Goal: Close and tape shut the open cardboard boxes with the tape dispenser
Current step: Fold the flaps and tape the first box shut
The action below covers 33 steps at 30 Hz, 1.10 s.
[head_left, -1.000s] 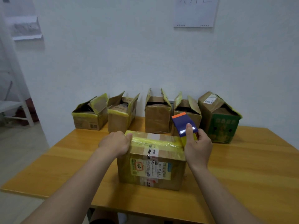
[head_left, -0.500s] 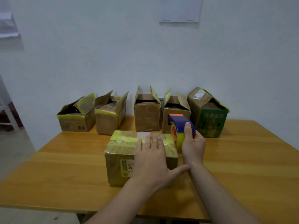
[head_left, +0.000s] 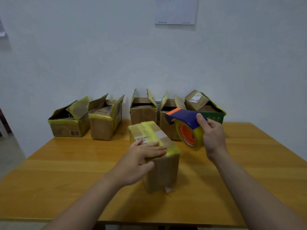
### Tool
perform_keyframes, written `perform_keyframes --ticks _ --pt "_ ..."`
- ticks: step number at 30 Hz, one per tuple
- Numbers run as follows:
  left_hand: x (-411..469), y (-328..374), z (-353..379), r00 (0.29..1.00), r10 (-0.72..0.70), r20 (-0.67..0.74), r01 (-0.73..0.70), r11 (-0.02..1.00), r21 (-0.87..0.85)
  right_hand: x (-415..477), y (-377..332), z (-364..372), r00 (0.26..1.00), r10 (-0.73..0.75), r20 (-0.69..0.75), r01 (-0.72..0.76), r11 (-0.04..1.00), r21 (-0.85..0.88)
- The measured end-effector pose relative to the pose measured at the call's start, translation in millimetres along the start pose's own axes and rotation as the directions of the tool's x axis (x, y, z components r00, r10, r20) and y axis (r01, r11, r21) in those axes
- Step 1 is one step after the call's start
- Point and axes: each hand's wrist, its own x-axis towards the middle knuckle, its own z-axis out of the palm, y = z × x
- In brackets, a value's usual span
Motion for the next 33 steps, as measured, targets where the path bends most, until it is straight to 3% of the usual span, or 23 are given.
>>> perform_keyframes --ticks 5,11,14,16,18,22,24,33 --pt "2 -10 -19 0.998 -0.06 0.036 0.065 0.984 -0.166 17 -29 -25 0.985 0.071 0.157 -0.071 0.997 -0.005" --pt "2 -15 -44 0.987 -0.077 0.142 0.102 0.98 -0.172 12 -43 -30 0.942 0.126 0.312 -0.172 0.977 0.124" --pt "7 -1 -53 0.984 -0.169 -0.058 0.143 0.941 -0.307 7 -43 -25 0.933 0.126 0.337 -0.192 0.967 0.169" --pt "15 17 -56 0.918 -0.37 -0.143 0.241 0.806 -0.54 4 -43 -20 0.926 0.12 0.358 -0.207 0.955 0.214" --pt "21 36 -57 0.853 -0.522 0.013 0.367 0.581 -0.727 2 -43 -14 0.918 0.109 0.381 -0.229 0.931 0.284" --pt "25 55 -59 0.83 -0.514 0.218 0.344 0.163 -0.925 -1 -46 -4 0.916 0.099 0.39 -0.255 0.892 0.373" --pt "23 57 -59 0.84 -0.479 0.254 0.319 0.057 -0.946 -2 -47 -3 0.917 0.11 0.383 -0.275 0.871 0.407" --pt "23 43 -65 0.819 -0.534 0.208 0.348 0.174 -0.921 -2 -45 -1 0.897 0.061 0.439 -0.231 0.91 0.345"
